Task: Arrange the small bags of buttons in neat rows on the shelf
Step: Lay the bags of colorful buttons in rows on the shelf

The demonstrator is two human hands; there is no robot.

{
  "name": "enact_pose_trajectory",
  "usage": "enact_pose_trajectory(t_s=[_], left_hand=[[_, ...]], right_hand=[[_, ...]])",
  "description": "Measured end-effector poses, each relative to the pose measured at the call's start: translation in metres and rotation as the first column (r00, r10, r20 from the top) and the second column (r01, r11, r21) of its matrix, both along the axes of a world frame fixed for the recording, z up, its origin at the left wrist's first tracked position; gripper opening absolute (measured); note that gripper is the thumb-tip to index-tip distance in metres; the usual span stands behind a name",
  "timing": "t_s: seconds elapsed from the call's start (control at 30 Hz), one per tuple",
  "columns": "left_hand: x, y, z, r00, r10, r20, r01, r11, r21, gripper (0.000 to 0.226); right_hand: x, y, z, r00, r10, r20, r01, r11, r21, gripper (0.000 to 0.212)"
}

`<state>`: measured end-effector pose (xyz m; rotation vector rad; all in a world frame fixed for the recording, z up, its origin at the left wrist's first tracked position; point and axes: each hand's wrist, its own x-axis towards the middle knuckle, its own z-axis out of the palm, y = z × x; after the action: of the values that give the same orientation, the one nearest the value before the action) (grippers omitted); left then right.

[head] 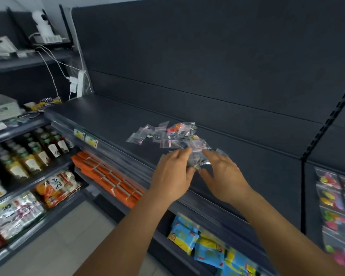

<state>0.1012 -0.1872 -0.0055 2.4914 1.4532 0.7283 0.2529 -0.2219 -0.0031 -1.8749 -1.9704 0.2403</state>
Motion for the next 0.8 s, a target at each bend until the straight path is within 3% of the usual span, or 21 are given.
enact_pose_trajectory(t_s=[0.27, 0.57, 0.8], left_hand=[[-0.033, 0.100, -0.021, 0.992, -0.020, -0.126, 0.008, 0.996, -0.090, 0.056], [-0.029, 0.208, -0.049, 0.936, -0.135, -0.325, 0.079, 0.981, -0.179, 0.059], [-0.048, 0.238, -0.048, 0.957, -0.164, -0.240, 0.142, 0.984, -0.105, 0.030]], right_hand=[[-0.017, 0.111, -0.021, 0.997, 0.021, 0.081, -0.013, 0.995, -0.095, 0.054], [-0.017, 0.224, -0.044, 0.994, -0.035, 0.104, 0.062, 0.959, -0.278, 0.074], [-0.014, 0.230, -0.046, 0.989, 0.127, 0.079, -0.115, 0.984, -0.134, 0.029]])
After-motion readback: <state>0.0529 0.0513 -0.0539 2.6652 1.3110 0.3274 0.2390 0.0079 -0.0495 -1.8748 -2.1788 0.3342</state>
